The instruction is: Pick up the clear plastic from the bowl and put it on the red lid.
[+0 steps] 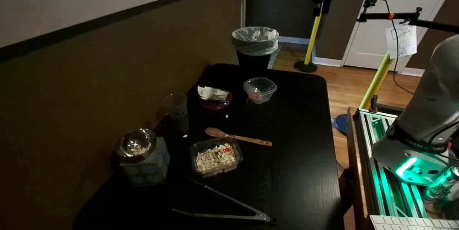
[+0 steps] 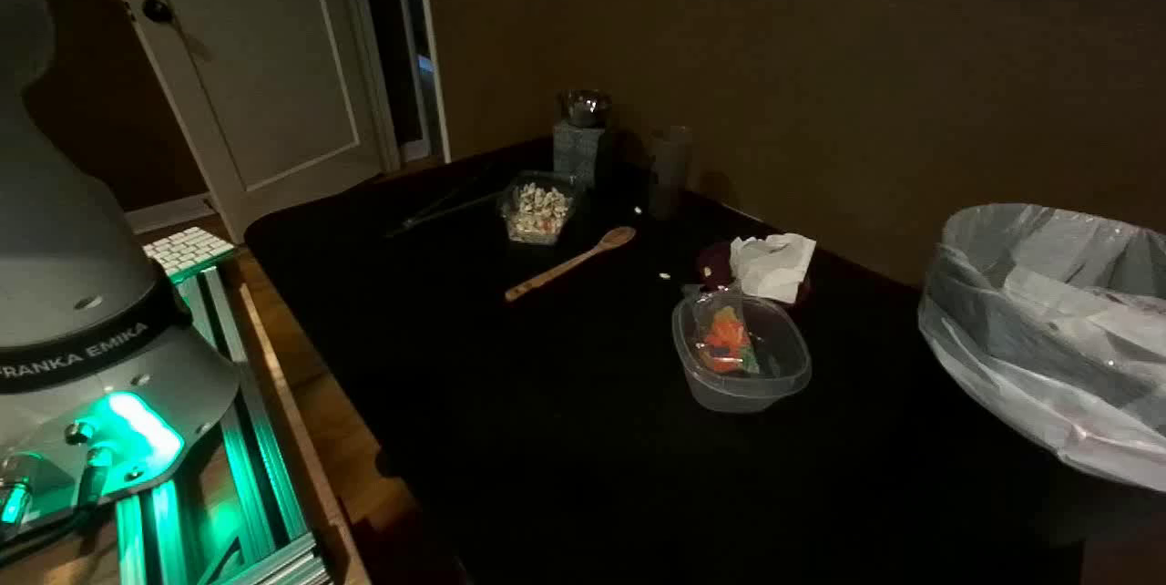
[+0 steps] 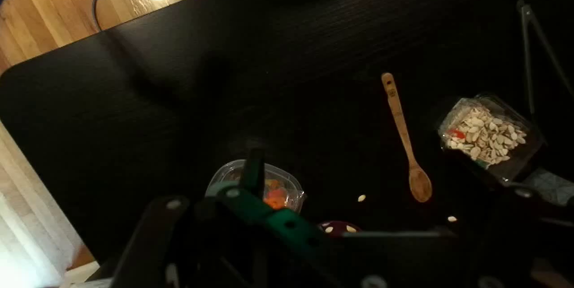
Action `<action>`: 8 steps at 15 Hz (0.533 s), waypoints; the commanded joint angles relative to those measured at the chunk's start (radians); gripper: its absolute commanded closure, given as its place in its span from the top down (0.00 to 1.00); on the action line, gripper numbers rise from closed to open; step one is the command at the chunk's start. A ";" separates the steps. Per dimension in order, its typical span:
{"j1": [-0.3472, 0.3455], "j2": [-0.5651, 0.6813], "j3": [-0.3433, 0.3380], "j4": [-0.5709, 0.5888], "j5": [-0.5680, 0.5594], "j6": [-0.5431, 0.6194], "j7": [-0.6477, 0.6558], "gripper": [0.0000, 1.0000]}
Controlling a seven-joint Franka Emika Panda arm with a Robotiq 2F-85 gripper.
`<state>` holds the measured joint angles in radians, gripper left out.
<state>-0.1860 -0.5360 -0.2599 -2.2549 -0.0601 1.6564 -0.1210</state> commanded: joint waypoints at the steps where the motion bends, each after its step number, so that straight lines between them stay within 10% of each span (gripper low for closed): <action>1: -0.008 0.002 0.006 0.003 0.003 -0.003 -0.004 1.00; 8: -0.005 0.070 0.007 0.004 0.018 0.037 0.028 1.00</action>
<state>-0.1864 -0.5345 -0.2594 -2.2548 -0.0600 1.6574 -0.1186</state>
